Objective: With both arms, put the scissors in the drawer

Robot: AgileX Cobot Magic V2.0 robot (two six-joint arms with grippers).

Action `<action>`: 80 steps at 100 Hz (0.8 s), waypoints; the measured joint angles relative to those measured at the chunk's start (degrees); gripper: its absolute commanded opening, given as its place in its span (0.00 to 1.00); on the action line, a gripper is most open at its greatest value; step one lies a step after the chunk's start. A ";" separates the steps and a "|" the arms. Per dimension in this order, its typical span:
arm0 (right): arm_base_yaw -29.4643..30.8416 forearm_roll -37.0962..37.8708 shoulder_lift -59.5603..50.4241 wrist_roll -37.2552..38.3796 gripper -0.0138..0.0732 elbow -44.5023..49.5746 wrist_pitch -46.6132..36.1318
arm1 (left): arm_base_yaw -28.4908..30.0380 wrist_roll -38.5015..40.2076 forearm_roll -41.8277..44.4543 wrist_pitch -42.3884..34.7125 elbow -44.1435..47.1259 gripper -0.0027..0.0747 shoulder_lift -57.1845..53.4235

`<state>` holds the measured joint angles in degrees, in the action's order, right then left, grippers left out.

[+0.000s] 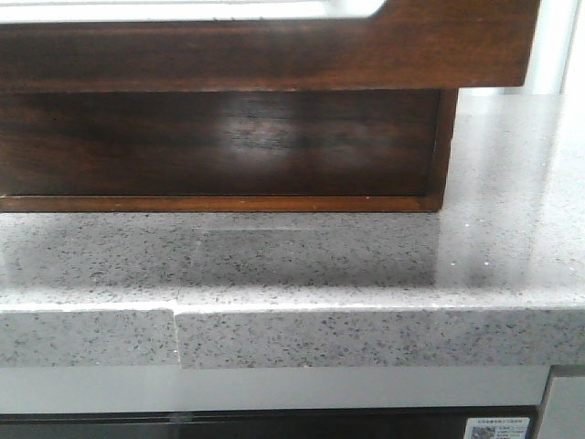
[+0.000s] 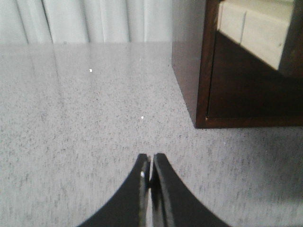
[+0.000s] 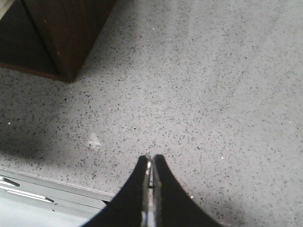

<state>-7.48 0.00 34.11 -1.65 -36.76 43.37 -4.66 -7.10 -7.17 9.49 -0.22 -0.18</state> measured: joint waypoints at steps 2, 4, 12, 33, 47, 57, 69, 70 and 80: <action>0.00 0.00 0.00 0.00 0.08 0.00 0.00 | 0.00 0.28 0.00 -1.06 0.00 0.01 0.00; 0.00 0.00 0.00 0.00 0.08 0.00 0.00 | 0.00 0.39 0.14 -1.58 0.00 0.01 0.00; 0.00 0.00 0.00 0.00 0.08 0.00 0.00 | 0.00 0.63 0.26 -1.48 0.00 0.01 0.00; 0.00 0.00 0.00 0.00 0.08 0.00 0.00 | 0.00 0.97 0.47 -1.47 0.00 0.01 0.00; 0.00 0.00 0.00 0.00 0.08 0.00 0.00 | 0.00 0.97 0.47 -1.47 0.00 0.01 0.00; 0.00 0.00 0.00 0.00 0.08 0.00 0.00 | 0.00 0.97 0.47 -1.47 0.00 0.01 0.00; 0.00 0.00 0.00 0.00 0.08 0.00 0.00 | 0.00 0.97 0.47 -1.47 0.00 0.01 0.00; 0.00 0.00 0.00 0.00 0.08 0.00 0.00 | 0.00 0.97 0.47 -1.47 0.00 0.01 0.00; 0.00 0.00 0.00 0.00 0.08 0.00 0.00 | 0.00 0.97 0.47 -1.47 0.00 0.01 0.00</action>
<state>-7.48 0.00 34.11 -1.65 -36.76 43.37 -4.66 -6.13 -6.70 8.03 -0.22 -0.18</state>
